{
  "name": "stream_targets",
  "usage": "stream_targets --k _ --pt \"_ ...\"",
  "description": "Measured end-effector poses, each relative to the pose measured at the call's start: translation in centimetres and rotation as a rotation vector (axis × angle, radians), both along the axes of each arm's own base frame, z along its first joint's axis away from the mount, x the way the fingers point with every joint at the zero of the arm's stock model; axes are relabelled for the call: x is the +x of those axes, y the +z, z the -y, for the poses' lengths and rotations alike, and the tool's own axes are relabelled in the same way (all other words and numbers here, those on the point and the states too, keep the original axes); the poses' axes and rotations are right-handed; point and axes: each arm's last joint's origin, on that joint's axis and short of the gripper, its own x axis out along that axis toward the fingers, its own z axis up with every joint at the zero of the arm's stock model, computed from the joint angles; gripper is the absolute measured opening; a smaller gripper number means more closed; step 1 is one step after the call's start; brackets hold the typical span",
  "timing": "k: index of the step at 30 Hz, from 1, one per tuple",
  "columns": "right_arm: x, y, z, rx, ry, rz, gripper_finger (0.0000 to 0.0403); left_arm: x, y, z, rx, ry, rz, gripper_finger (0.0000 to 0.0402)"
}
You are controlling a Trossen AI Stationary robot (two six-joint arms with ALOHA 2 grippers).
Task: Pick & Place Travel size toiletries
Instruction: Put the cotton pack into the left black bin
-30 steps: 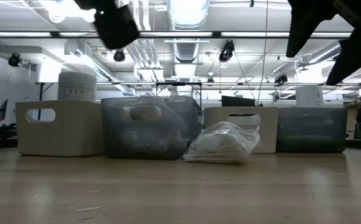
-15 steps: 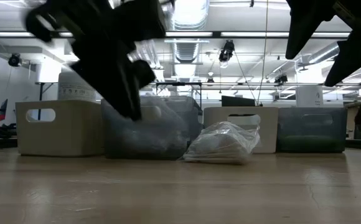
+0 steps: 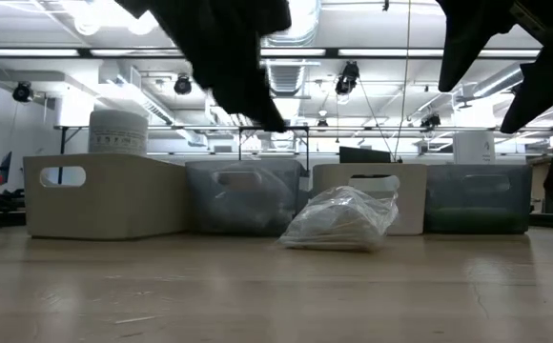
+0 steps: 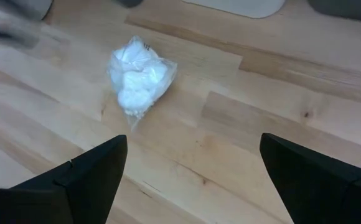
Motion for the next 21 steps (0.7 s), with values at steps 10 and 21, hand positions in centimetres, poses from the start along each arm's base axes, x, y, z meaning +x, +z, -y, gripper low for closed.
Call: stream_targets --k 10,21 --pt "-0.4 0.3 -0.9 0.028 0.043 -0.005 0.0363 -0.2 0.8 3.1 0.031 -0.26 0.1 0.0109" --pt "-1.2 0.6 -2.2 0.007 0.05 0.042 0.0363 0.4 0.2 3.6 0.065 -0.281 0.132 0.0221"
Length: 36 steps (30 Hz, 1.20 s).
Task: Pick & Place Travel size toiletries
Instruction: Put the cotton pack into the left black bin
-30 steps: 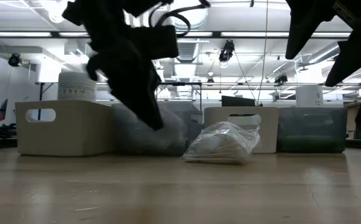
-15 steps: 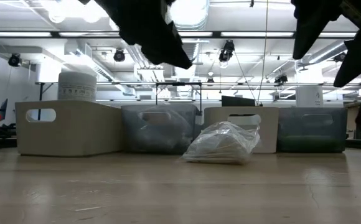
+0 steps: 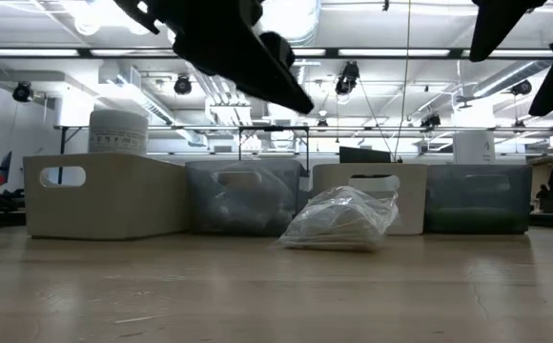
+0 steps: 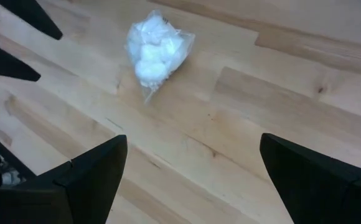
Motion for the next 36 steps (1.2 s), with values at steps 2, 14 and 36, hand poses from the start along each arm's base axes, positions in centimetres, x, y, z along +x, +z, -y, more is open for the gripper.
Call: stream_targets --k 2,14,36 --pt "0.0 0.0 0.0 0.001 -0.001 0.0 0.0363 0.0 0.2 0.5 0.024 -0.013 0.037 0.0221" --pt "0.2 0.6 -0.2 0.011 0.007 0.016 0.0364 3.7 -1.4 0.9 0.08 0.049 0.038 0.0198" --pt "-1.1 1.0 -1.9 -0.031 0.004 0.103 0.0363 7.8 -2.0 -1.5 0.184 0.255 -0.223 0.0186"
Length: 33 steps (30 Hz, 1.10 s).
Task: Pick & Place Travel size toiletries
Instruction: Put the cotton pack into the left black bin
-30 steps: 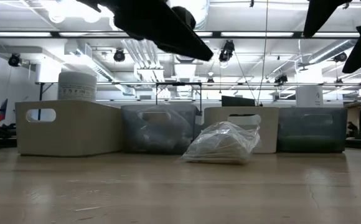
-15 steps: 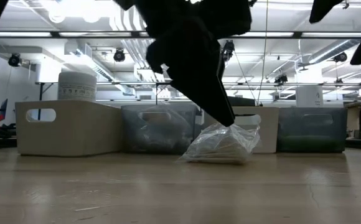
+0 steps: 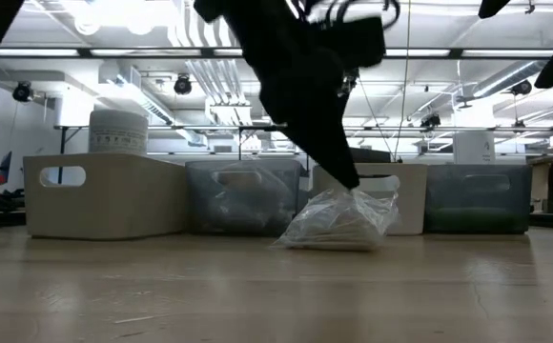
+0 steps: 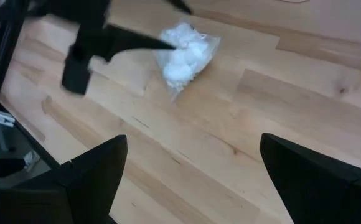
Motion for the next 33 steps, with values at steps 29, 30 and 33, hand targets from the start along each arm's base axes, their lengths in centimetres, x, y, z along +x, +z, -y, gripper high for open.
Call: stream_targets --k 29,30,33 --pt "-0.5 -0.2 0.1 -0.097 0.097 -0.056 0.0364 -3.3 -2.7 3.8 -0.166 0.105 -0.253 0.0167" --pt "-0.5 -0.2 0.1 -0.099 0.1 -0.056 0.0363 -3.4 -2.7 4.0 -0.168 0.107 -0.255 0.0156" --pt "-0.5 -0.2 0.1 -0.101 0.103 -0.057 0.0364 -3.5 -2.7 4.4 -0.168 0.1 -0.257 0.0113"
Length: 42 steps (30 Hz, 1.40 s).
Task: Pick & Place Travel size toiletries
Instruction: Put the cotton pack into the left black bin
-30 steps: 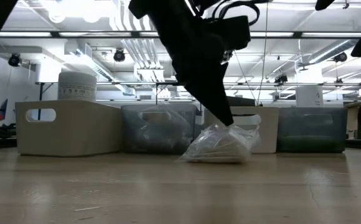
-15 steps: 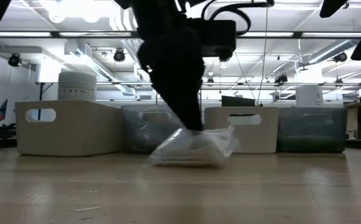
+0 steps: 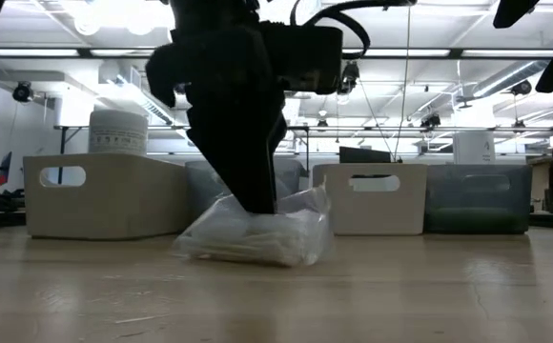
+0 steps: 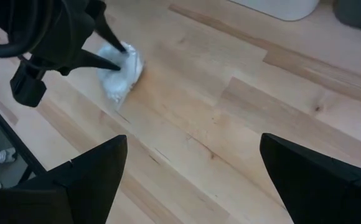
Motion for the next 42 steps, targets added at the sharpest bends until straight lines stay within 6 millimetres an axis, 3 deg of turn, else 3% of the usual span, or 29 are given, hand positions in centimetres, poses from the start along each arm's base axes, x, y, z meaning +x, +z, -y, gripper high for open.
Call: stream_targets --k 7,11,19,24,28,34,37,42 --pt "0.0 0.0 0.0 -0.002 0.004 -0.001 0.0363 -0.2 1.0 0.3 0.02 0.01 0.032 0.0009" --pt "0.0 0.0 0.0 -0.001 0.004 0.0 0.0363 -0.8 2.6 -0.1 0.084 0.069 0.066 0.0007" --pt "0.0 0.0 0.1 -0.018 -0.007 0.016 0.0364 -4.0 9.7 -1.8 0.097 0.297 0.286 0.0003" --pt "-0.1 0.5 0.5 -0.059 -0.07 0.092 0.0363 -6.8 12.3 -5.2 0.199 0.609 0.476 0.0002" --pt "-0.1 0.7 0.9 -0.099 -0.123 0.133 0.0363 -7.9 11.6 -10.0 0.141 0.832 0.557 0.0001" --pt "0.2 0.6 1.7 -0.115 -0.168 0.128 0.0363 -8.6 7.5 -17.0 -0.194 1.014 0.588 0.0001" --pt "0.2 0.6 1.8 -0.112 -0.172 0.128 0.0363 -9.1 6.1 -17.7 -0.246 1.056 0.564 0.0001" --pt "0.2 0.6 1.8 -0.107 -0.179 0.126 0.0363 -9.0 5.9 -17.4 -0.292 1.037 0.547 0.0001"
